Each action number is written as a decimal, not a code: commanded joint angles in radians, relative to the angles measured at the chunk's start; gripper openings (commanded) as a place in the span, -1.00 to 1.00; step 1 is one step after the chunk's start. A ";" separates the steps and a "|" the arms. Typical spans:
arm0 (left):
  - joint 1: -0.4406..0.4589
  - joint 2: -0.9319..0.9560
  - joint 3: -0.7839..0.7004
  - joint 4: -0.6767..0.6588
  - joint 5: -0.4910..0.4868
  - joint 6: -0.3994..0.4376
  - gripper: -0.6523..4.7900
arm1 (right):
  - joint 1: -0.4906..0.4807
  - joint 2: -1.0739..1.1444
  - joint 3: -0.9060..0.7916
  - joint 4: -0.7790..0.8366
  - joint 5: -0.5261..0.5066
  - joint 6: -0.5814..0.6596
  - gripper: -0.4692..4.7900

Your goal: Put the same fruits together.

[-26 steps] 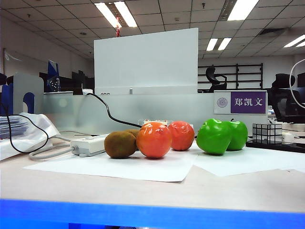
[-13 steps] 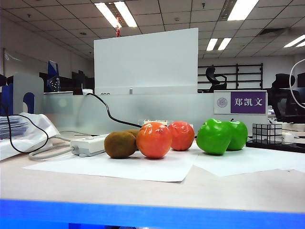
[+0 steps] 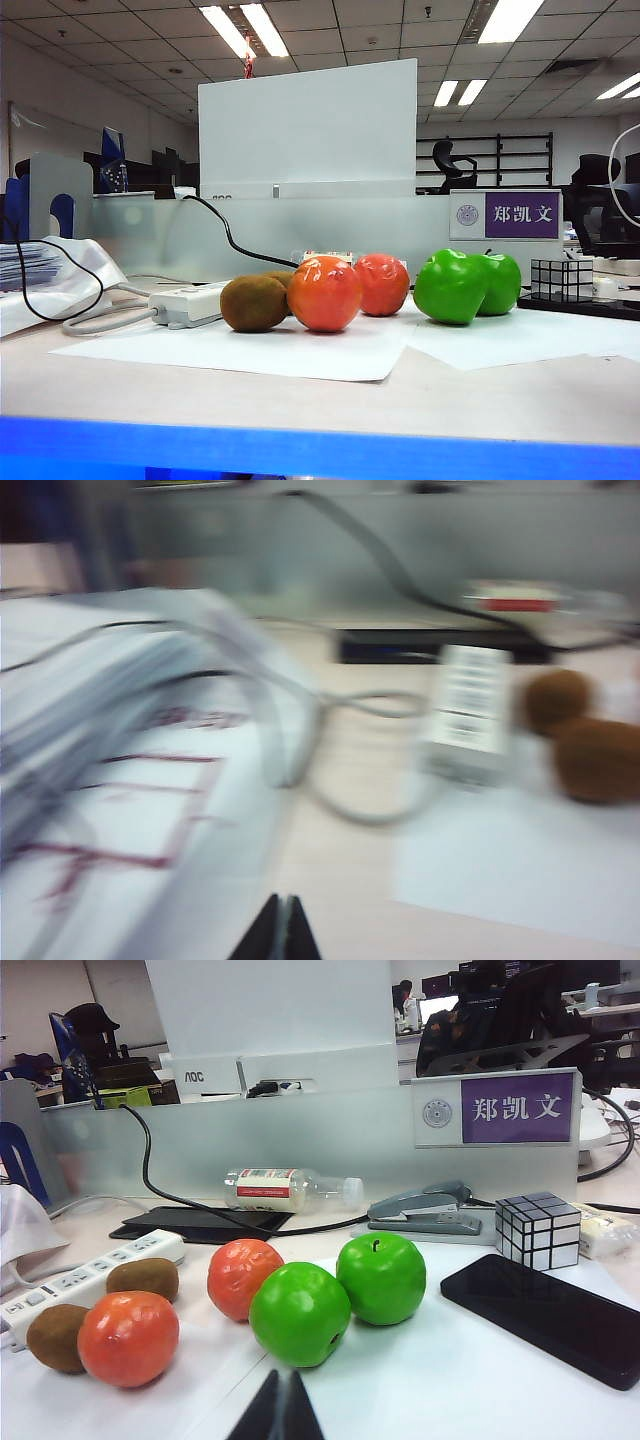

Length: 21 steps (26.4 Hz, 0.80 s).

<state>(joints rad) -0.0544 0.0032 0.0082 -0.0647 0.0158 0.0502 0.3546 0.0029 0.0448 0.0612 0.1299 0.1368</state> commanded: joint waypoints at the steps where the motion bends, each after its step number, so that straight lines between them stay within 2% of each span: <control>1: 0.102 -0.001 0.001 0.010 0.045 -0.026 -0.78 | 0.001 -0.001 0.005 0.010 0.001 -0.003 -0.82; 3: 0.131 -0.001 0.001 0.010 0.066 -0.026 -0.78 | 0.001 -0.001 0.005 0.010 0.001 -0.003 -0.82; 21: 0.129 -0.001 0.001 0.010 0.079 -0.048 -0.78 | 0.001 -0.001 0.005 0.010 0.001 -0.003 -0.82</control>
<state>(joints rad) 0.0750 0.0032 0.0082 -0.0647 0.0879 0.0071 0.3546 0.0029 0.0448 0.0612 0.1303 0.1368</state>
